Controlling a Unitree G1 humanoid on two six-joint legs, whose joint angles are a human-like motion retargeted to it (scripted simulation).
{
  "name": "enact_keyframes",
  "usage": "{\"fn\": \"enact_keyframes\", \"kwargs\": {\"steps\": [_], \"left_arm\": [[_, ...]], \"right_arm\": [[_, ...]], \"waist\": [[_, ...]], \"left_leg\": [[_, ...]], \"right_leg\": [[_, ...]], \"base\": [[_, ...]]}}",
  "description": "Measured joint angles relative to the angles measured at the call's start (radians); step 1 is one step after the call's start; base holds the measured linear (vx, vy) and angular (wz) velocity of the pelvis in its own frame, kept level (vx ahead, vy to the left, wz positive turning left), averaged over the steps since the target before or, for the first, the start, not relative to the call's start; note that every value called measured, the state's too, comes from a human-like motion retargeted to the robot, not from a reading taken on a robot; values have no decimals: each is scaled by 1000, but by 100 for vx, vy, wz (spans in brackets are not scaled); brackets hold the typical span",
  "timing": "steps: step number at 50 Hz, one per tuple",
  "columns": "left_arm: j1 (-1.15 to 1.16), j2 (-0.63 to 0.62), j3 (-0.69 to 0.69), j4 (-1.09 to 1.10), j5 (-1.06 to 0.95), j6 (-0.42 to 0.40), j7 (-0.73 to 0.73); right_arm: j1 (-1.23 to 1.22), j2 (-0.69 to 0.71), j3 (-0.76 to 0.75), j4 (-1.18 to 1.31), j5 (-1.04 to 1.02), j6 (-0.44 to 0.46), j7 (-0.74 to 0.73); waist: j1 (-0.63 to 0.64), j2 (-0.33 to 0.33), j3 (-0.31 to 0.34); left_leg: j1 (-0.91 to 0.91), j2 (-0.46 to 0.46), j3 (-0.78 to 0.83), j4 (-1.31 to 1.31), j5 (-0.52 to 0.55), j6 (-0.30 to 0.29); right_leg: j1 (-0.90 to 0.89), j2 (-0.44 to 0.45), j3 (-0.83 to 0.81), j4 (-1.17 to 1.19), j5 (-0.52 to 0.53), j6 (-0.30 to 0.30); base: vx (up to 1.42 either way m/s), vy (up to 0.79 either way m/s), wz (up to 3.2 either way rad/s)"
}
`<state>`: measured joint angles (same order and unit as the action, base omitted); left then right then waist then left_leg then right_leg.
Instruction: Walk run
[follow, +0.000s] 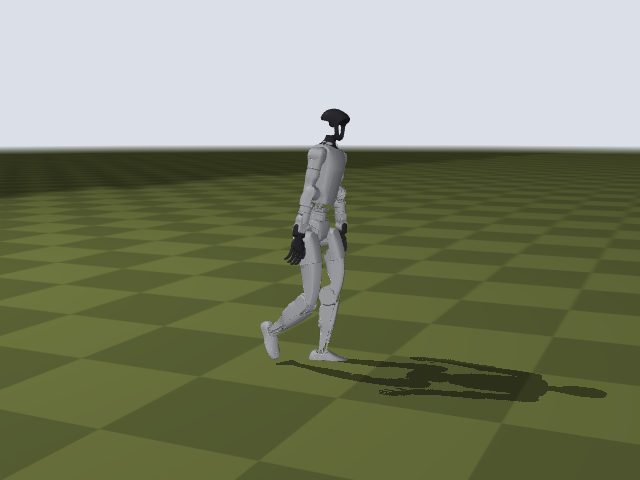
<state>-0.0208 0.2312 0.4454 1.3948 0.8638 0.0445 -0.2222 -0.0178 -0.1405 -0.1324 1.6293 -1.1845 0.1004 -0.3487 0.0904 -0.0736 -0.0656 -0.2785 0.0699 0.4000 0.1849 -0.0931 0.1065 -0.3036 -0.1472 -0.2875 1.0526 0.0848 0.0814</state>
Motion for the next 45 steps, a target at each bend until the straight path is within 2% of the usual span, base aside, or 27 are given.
{"fn": "enact_keyframes", "kwargs": {"steps": [3,5,8,10,13,15,16,17,19,20,21,22,23,25,27,30,35,37,38,40,42,43,45], "left_arm": [[-71,16,-45,-131,-65,-64,8],[-121,44,-90,-224,-129,-134,0],[-174,88,-132,-302,-187,-211,2],[-197,103,-156,-336,-200,-249,7],[-216,95,-198,-359,-197,-282,14],[-202,67,-213,-354,-189,-292,27],[-177,48,-203,-341,-179,-292,35],[-148,30,-190,-321,-161,-290,42],[-80,-1,-149,-245,-86,-277,50],[-51,-12,-129,-200,-38,-265,49],[-19,-22,-109,-148,25,-233,32],[12,-31,-81,-93,90,-198,-2],[43,-37,-39,-30,159,-155,-67],[73,-29,-11,50,177,-110,-157],[101,-24,16,100,137,-69,-216],[127,-23,67,113,89,-47,-182],[136,-17,52,92,47,-70,13],[125,-1,-3,80,65,-71,66],[120,9,-44,66,96,-64,81],[114,26,-128,18,227,-51,64],[112,34,-173,-33,354,-42,10],[111,40,-196,-52,393,-39,-14],[93,54,-235,-81,425,-11,-51]], "right_arm": [[71,-10,1,-13,-49,1,0],[119,-19,23,-38,-88,-9,2],[165,-15,38,-47,-126,-36,9],[194,-5,32,-39,-129,-50,12],[220,5,8,5,-74,-70,51],[211,5,-31,31,-47,-63,100],[204,5,-53,36,-41,-47,120],[196,4,-72,37,-29,-33,134],[179,-4,-93,25,20,-12,130],[170,-7,-102,14,52,-6,117],[158,-9,-104,-6,85,5,101],[144,-11,-105,-28,110,17,82],[124,-11,-103,-57,121,29,56],[94,-10,-104,-103,109,45,17],[58,-11,-101,-180,68,52,-20],[14,-9,-35,-298,45,36,-54],[-33,4,57,-479,51,-57,-51],[-49,13,70,-542,33,-106,-4],[-53,18,82,-572,24,-125,23],[-58,31,121,-614,12,-156,65],[-52,39,147,-621,16,-165,79],[-48,42,156,-615,17,-163,79],[-42,56,150,-576,13,-148,74]], "waist": [[-87,8,19],[-160,8,29],[-223,-13,41],[-226,-23,44],[-151,-41,29],[-98,-38,31],[-82,-36,23],[-77,-32,16],[-119,0,1],[-148,32,-8],[-165,42,-18],[-173,46,-28],[-164,39,-38],[-154,44,-44],[-150,18,-45],[-138,-2,-35],[-44,-2,-26],[-14,21,-17],[-7,41,-4],[-4,79,30],[-3,82,56],[6,78,69],[14,53,75]], "left_leg": [[78,-53,-74,-76,1,-5],[129,-90,-131,-112,-14,-14],[204,-137,-185,-136,-53,-29],[255,-156,-206,-143,-89,-38],[324,-182,-192,-138,-152,-54],[362,-193,-176,-121,-187,-67],[380,-204,-159,-110,-199,-76],[399,-216,-148,-96,-203,-87],[427,-218,-155,-45,-155,-134],[428,-197,-169,-10,-109,-171],[433,-171,-109,41,-40,-203],[429,-148,-52,107,38,-238],[406,-135,1,202,134,-279],[335,-141,-28,369,222,-356],[235,-136,-31,579,158,-346],[134,-26,76,728,98,-297],[-51,100,119,620,56,-275],[-125,147,66,496,37,-241],[-150,146,-20,404,38,-244],[-158,101,-323,195,47,-251],[-97,29,-645,73,92,-301],[-62,15,-726,35,136,-352],[-49,26,-656,52,75,-344]], "right_leg": [[-138,40,22,-116,-82,-5],[-205,-4,-19,-301,-165,-58],[-235,-28,-83,-617,-190,-126],[-237,-26,-132,-783,-220,-137],[-260,-41,-251,-864,-291,-140],[-229,-52,-324,-832,-274,-209],[-195,-70,-445,-816,-234,-219],[-179,-86,-478,-788,-188,-227],[-216,-97,-249,-682,-114,-235],[-235,-92,-191,-627,-117,-244],[-213,-87,-157,-631,-128,-241],[-172,-90,-171,-649,-138,-241],[-94,-112,-281,-698,-148,-247],[-23,-99,-308,-763,-144,-232],[-14,-101,-177,-771,-150,-197],[35,-127,-220,-800,-153,-179],[44,-52,-56,-857,-142,-176],[41,-6,8,-866,-141,-166],[49,25,42,-874,-137,-161],[70,91,125,-880,-133,-151],[79,116,220,-871,-132,-132],[77,120,280,-855,-135,-114],[39,132,415,-823,-135,-73]], "base": [[73,1,138],[57,-3,139],[61,-14,107],[64,-15,51],[94,-22,-16],[91,-12,-43],[92,-6,-56],[122,-15,-36],[102,-6,38],[75,5,67],[83,0,36],[102,-12,-40],[90,-12,-75],[65,-7,-64],[56,0,-39],[47,4,-99],[41,13,-179],[31,18,-204],[31,25,-234],[29,27,-262],[30,36,-268],[30,42,-297],[15,24,-313]]}}
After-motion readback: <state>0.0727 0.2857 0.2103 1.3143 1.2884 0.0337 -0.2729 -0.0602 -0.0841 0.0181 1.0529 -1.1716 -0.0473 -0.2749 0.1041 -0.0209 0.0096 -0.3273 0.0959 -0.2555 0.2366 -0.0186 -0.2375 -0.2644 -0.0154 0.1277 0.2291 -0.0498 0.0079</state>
